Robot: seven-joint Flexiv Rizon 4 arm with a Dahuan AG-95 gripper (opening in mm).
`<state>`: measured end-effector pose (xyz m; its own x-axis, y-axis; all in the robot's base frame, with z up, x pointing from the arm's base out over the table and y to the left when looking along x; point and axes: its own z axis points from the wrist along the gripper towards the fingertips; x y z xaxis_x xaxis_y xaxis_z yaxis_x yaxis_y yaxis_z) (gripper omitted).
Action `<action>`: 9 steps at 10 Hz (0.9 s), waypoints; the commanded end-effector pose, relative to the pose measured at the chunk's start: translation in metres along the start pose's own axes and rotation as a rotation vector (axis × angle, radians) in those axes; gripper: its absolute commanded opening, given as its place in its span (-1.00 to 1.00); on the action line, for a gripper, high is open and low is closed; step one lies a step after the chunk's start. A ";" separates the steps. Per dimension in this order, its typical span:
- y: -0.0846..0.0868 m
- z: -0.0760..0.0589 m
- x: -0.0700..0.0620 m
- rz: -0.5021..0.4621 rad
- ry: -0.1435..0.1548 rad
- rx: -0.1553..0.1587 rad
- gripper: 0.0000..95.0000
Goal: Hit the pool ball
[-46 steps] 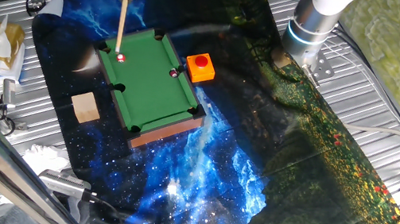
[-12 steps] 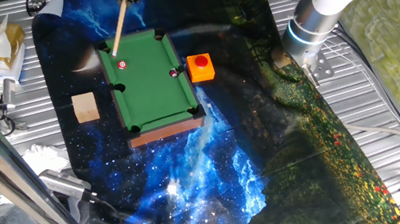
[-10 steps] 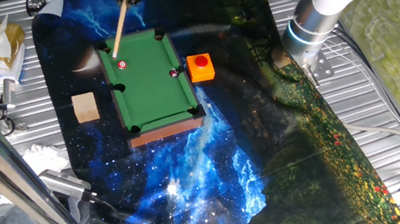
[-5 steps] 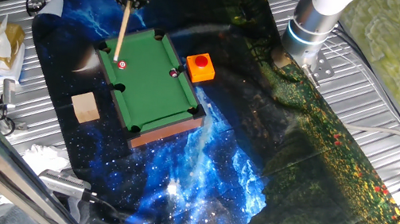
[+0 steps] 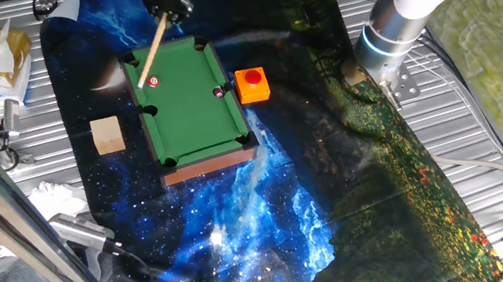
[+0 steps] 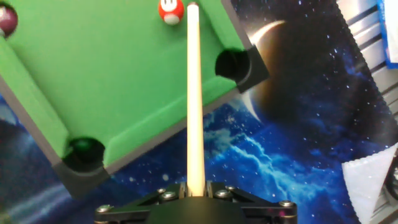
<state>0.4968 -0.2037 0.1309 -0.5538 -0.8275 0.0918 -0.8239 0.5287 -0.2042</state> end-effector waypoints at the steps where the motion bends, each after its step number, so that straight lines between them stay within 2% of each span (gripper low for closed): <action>1: -0.001 -0.004 0.001 -0.001 0.004 0.000 -1.00; 3: -0.004 -0.007 0.004 0.006 0.007 0.002 -1.00; 4: -0.011 -0.009 0.012 0.024 -0.003 -0.005 -1.00; 5: -0.019 -0.012 0.019 0.090 -0.020 -0.024 -1.00; 6: -0.021 -0.014 0.022 0.137 -0.021 -0.026 -1.00; 7: -0.025 -0.021 0.025 0.356 -0.028 -0.034 -1.00; 8: -0.027 -0.026 0.024 0.504 -0.045 -0.059 -1.00; 9: -0.028 -0.028 0.023 0.580 -0.063 -0.087 -1.00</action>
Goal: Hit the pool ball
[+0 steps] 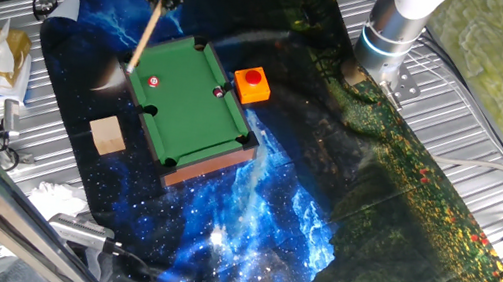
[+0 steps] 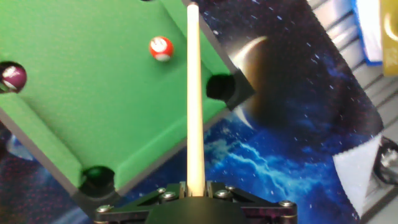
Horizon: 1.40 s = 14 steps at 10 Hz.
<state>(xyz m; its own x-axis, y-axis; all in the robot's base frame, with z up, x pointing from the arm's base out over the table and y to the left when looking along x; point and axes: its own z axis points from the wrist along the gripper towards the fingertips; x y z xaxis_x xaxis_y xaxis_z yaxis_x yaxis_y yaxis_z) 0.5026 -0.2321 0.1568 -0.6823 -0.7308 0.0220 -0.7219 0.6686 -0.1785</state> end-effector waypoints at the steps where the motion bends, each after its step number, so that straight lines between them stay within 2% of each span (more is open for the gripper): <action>1: -0.004 -0.011 -0.002 0.481 -0.050 -0.085 -1.00; 3: -0.005 -0.016 -0.005 0.611 -0.077 -0.179 -1.00; 4: -0.003 -0.019 -0.009 0.646 -0.073 -0.203 -1.00; 5: 0.001 -0.022 -0.014 0.698 -0.055 -0.216 -1.00; 8: 0.019 -0.028 -0.036 0.754 -0.053 -0.209 -1.00; 10: 0.028 -0.028 -0.053 0.788 -0.065 -0.223 -1.00; 12: 0.033 -0.029 -0.066 0.799 -0.062 -0.224 -1.00; 14: 0.036 -0.030 -0.070 0.799 -0.065 -0.224 -1.00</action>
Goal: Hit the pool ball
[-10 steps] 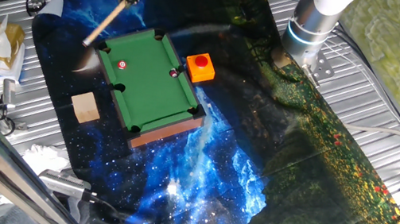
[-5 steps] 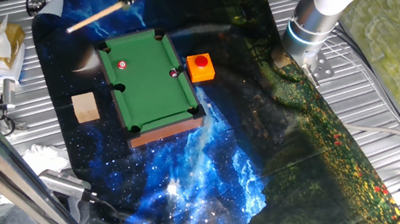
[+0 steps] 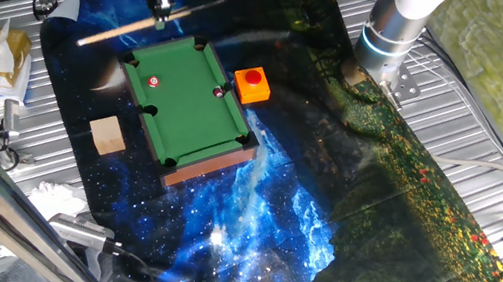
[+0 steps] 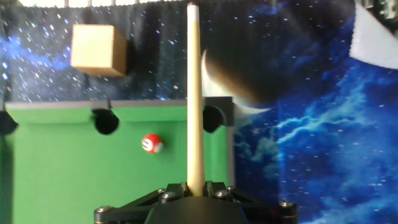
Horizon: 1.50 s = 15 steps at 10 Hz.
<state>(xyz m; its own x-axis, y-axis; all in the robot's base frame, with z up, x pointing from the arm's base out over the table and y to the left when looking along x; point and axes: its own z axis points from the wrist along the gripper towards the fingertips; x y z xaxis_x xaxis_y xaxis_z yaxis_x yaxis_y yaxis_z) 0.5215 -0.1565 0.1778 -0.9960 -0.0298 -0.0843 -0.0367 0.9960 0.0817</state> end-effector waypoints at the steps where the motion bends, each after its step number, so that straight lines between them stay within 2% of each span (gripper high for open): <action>1: 0.006 0.000 -0.001 0.010 -0.007 -0.006 -1.00; 4: 0.015 0.001 -0.009 0.002 -0.004 0.002 -1.00; 7: 0.015 0.001 -0.010 -0.028 -0.003 0.001 -1.00; 8: 0.015 0.001 -0.010 -0.035 0.001 0.003 -1.00; 9: 0.015 0.001 -0.010 -0.048 0.017 0.006 -1.00; 13: 0.015 0.001 -0.010 -0.249 0.010 0.006 -1.00; 15: 0.015 0.001 -0.010 -0.278 0.014 0.005 -1.00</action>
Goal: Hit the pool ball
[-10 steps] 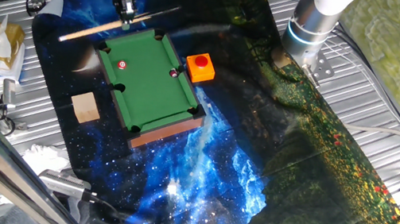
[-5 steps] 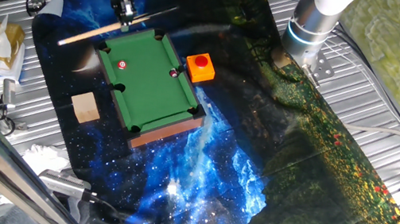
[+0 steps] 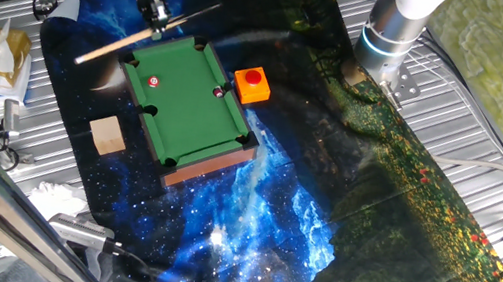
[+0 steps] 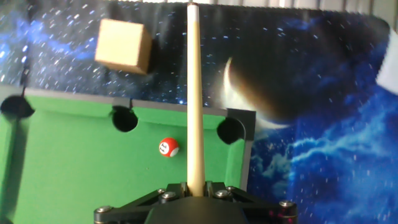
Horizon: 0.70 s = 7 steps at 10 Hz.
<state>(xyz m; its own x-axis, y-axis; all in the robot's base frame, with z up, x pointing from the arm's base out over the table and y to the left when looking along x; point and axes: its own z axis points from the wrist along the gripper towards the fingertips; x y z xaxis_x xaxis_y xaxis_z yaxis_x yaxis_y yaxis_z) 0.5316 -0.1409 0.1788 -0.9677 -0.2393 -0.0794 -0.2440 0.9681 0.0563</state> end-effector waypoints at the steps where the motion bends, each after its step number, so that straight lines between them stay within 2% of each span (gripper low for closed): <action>1: 0.000 0.000 0.001 -0.065 -0.001 0.001 -1.00; 5: 0.000 0.000 0.001 -0.080 0.006 0.003 -1.00; 7: 0.002 0.000 0.001 -0.054 -0.006 -0.004 -1.00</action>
<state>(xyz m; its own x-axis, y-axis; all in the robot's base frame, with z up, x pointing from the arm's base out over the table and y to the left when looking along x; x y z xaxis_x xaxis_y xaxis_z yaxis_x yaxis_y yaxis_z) 0.5303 -0.1377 0.1783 -0.9502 -0.2982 -0.0910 -0.3038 0.9511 0.0555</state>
